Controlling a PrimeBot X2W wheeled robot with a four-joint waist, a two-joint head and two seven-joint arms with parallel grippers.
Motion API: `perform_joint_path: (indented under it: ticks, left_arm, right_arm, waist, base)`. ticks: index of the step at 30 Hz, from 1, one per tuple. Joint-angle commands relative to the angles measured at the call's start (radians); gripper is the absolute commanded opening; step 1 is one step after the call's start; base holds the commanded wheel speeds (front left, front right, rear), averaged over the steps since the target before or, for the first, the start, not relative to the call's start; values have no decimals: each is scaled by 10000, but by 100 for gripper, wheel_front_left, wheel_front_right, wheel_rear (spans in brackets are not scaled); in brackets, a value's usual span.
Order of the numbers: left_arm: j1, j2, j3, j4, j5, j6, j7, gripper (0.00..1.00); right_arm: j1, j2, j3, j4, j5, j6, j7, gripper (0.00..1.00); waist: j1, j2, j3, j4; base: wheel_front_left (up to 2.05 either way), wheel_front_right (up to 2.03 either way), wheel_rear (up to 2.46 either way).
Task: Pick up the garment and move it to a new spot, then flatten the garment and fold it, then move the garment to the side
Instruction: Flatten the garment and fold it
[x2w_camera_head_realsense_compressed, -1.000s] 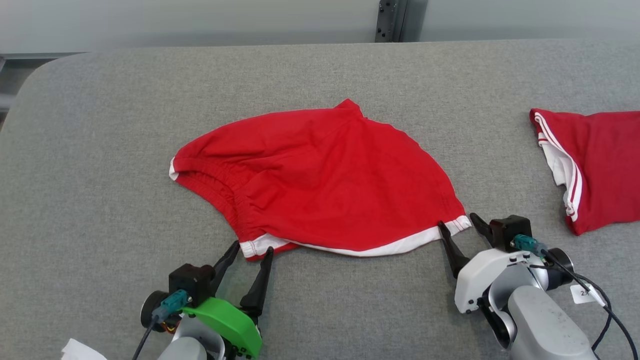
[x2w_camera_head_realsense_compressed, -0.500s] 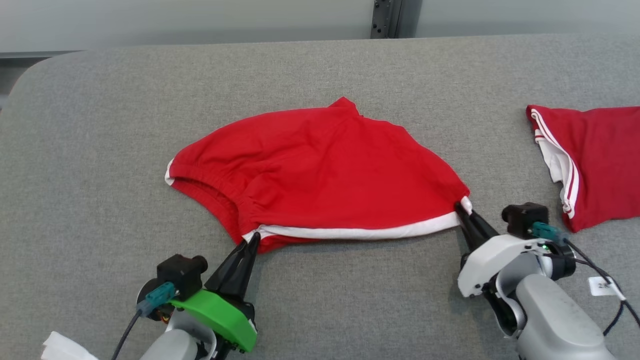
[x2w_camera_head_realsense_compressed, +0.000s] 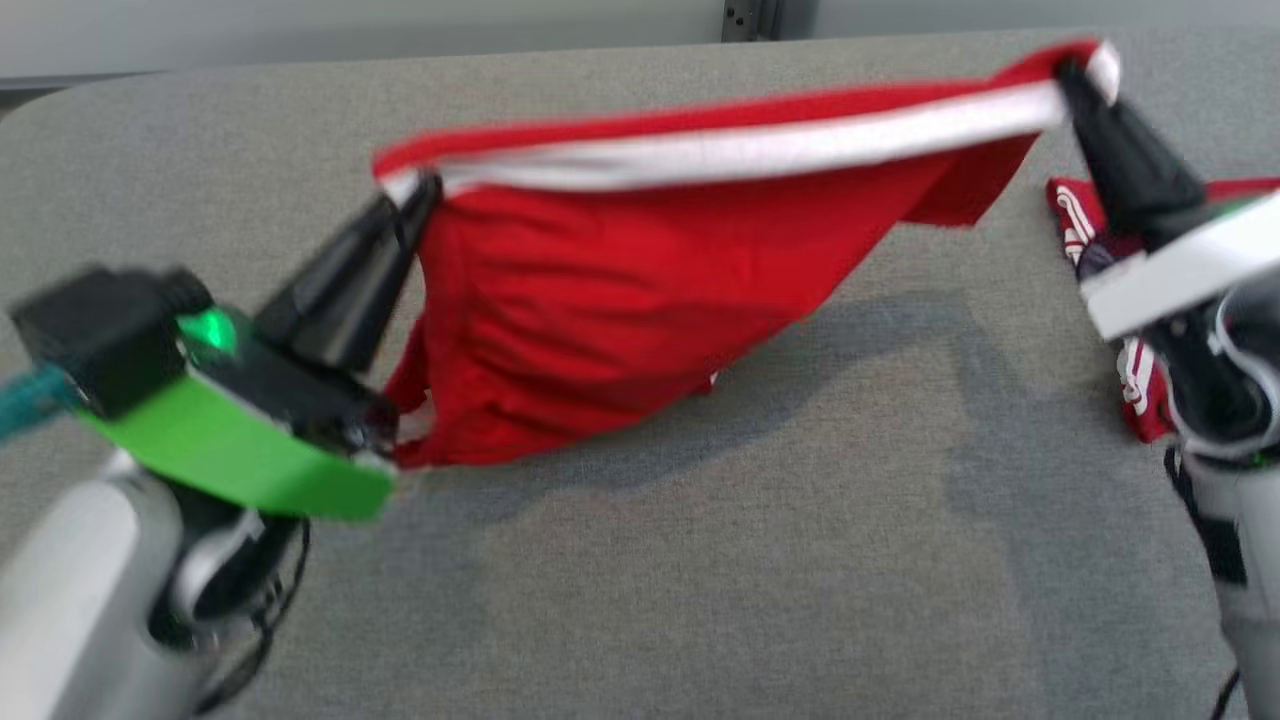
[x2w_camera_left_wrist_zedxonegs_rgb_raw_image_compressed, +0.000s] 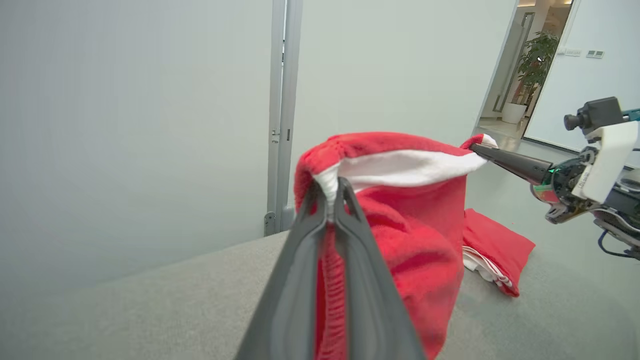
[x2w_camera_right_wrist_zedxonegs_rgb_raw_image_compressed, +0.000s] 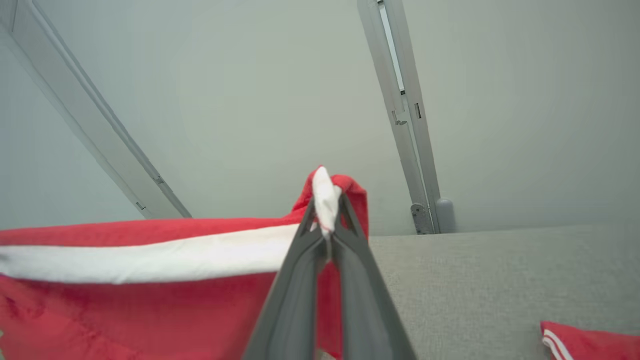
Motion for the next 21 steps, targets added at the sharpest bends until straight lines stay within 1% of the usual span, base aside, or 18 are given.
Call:
perform_joint_path:
  ticks: [1,3,5,8,11,13,16,17,19,21]
  left_arm:
    - [-1012,-13,223,138,-302,-54,286,0]
    - [-2458,-68,458,678,-536,-96,800,0]
    - [-3975,-214,530,1534,-682,-164,1182,0]
    - [-5957,-461,444,2993,-599,-261,1377,0]
    - [-7693,-821,207,4591,-347,-323,1113,0]
    - [-8660,-1059,185,5653,-156,-338,640,0]
    - [-9793,-1288,7,7021,63,-350,-55,0]
    - [-10067,-1343,-127,7383,154,-357,-262,0]
    - [-10497,-1441,-333,7839,67,-363,-794,0]
    - [-10635,-1372,-782,8272,63,-358,-1204,0]
  right_arm:
    - [-928,367,-215,-26,-22,-10,501,0]
    - [-2443,610,-449,131,-724,-7,1181,0]
    - [-3986,1285,-745,669,-1254,-7,1604,0]
    - [-6075,1882,-1218,1731,-2285,-7,1711,0]
    - [-7858,2269,-1733,3076,-3137,-7,1240,0]
    - [-8839,2419,-2000,3959,-3593,-7,762,0]
    - [-10013,2499,-2331,5112,-3978,-13,-86,0]
    - [-10296,2509,-2332,5453,-4022,-14,-363,0]
    - [-10689,2520,-2045,6038,-3653,-13,-828,0]
    - [-10808,2524,-1683,6551,-3266,-11,-1362,0]
  waist:
    - [0,0,785,-57]
    - [0,0,1365,-95]
    - [0,0,1950,-142]
    - [0,0,2624,-217]
    - [0,0,3104,-288]
    - [0,0,3374,-362]
    - [0,0,3779,-550]
    - [0,0,3900,-626]
    - [0,0,4134,-768]
    - [0,0,4321,-884]
  base:
    - [0,0,0]
    - [0,0,0]
    - [0,0,0]
    - [0,0,0]
    - [0,0,0]
    - [0,0,0]
    - [0,0,0]
    - [0,0,0]
    - [0,0,0]
    - [0,0,0]
